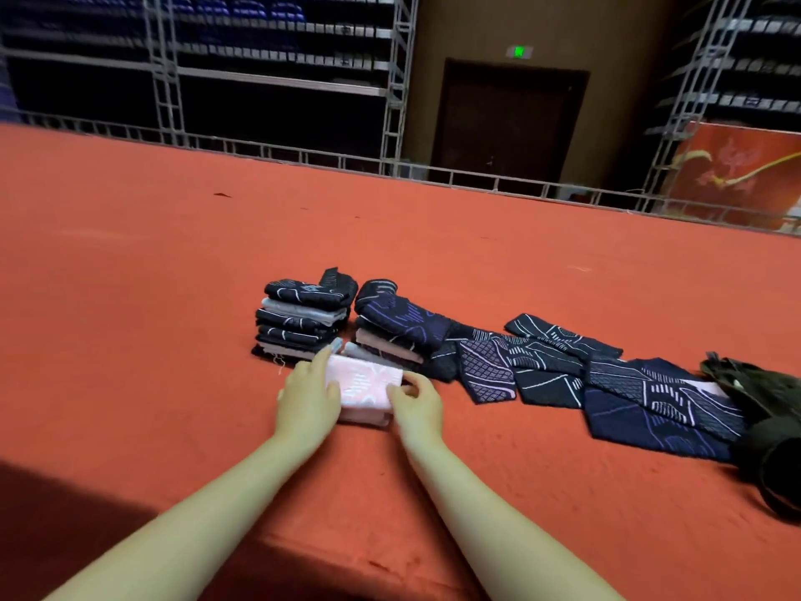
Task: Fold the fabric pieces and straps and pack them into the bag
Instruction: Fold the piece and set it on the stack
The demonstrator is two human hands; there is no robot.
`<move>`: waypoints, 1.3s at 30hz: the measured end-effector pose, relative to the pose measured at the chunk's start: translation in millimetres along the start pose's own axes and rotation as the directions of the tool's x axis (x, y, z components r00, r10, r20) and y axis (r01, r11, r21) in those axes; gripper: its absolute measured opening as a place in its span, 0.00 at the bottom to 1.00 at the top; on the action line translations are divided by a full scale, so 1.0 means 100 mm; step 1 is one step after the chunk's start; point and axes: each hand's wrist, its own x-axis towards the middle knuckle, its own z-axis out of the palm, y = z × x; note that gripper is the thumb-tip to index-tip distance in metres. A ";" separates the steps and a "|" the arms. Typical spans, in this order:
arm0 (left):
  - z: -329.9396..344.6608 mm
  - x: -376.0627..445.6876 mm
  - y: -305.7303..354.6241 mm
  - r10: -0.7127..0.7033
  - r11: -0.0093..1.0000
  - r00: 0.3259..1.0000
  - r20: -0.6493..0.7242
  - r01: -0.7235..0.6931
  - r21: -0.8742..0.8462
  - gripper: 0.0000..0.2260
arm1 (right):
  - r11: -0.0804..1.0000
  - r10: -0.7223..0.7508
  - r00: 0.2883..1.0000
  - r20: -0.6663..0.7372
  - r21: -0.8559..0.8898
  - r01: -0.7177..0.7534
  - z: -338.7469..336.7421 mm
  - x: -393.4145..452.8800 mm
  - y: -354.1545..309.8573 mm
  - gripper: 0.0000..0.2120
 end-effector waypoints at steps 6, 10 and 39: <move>0.00 -0.04 0.03 0.123 0.975 0.992 -0.025 -0.116 0.189 0.19 | 0.954 -0.162 0.981 0.109 -0.239 0.184 -0.22 0.00 0.02 0.12; 0.12 -0.19 0.34 0.427 0.904 0.903 -0.047 -0.426 0.033 0.17 | 0.866 -0.244 0.967 0.068 -0.435 0.249 -0.89 0.15 0.16 0.12; 1.32 0.16 1.63 0.512 0.694 0.851 -0.121 -0.492 -0.526 0.08 | 0.736 -0.435 0.874 0.214 -0.474 0.483 -2.05 0.79 0.57 0.28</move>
